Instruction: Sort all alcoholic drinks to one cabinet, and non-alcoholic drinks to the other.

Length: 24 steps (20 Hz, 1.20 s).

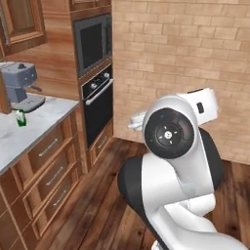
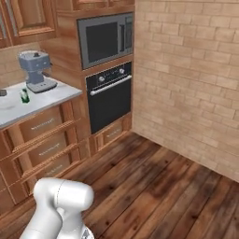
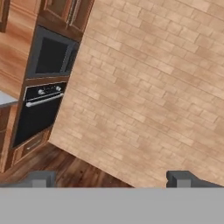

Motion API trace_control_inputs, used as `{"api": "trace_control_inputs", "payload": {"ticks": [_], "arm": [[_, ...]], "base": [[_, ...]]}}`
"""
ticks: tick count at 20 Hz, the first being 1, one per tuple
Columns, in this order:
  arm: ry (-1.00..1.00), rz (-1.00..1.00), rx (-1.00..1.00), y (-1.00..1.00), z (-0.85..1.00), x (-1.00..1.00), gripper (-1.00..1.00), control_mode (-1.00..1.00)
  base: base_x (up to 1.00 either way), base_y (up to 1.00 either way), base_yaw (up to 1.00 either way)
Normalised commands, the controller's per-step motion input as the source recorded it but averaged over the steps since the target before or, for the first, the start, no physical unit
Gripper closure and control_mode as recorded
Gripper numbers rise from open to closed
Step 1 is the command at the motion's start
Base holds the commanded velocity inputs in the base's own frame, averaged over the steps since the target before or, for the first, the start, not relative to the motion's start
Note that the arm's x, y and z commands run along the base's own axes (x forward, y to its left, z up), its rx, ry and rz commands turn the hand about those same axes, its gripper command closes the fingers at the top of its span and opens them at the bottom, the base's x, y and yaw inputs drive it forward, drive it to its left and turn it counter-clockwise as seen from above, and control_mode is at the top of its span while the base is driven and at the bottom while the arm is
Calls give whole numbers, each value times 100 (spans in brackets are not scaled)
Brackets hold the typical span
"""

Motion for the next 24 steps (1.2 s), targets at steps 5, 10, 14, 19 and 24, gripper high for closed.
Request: {"api": "trace_control_inputs", "payload": {"ticks": [5,10,14,19,24], "arm": [[0,0,0,0,0,0,-100,100],[0,0,0,0,0,0,-100,100],[0,0,0,0,0,0,-100,100],[0,0,0,0,0,0,-100,100],[0,0,0,0,0,0,-100,100]], "base": [[99,-15,17],[87,0,14],[64,2,27],[41,22,30],[37,12,32]]}}
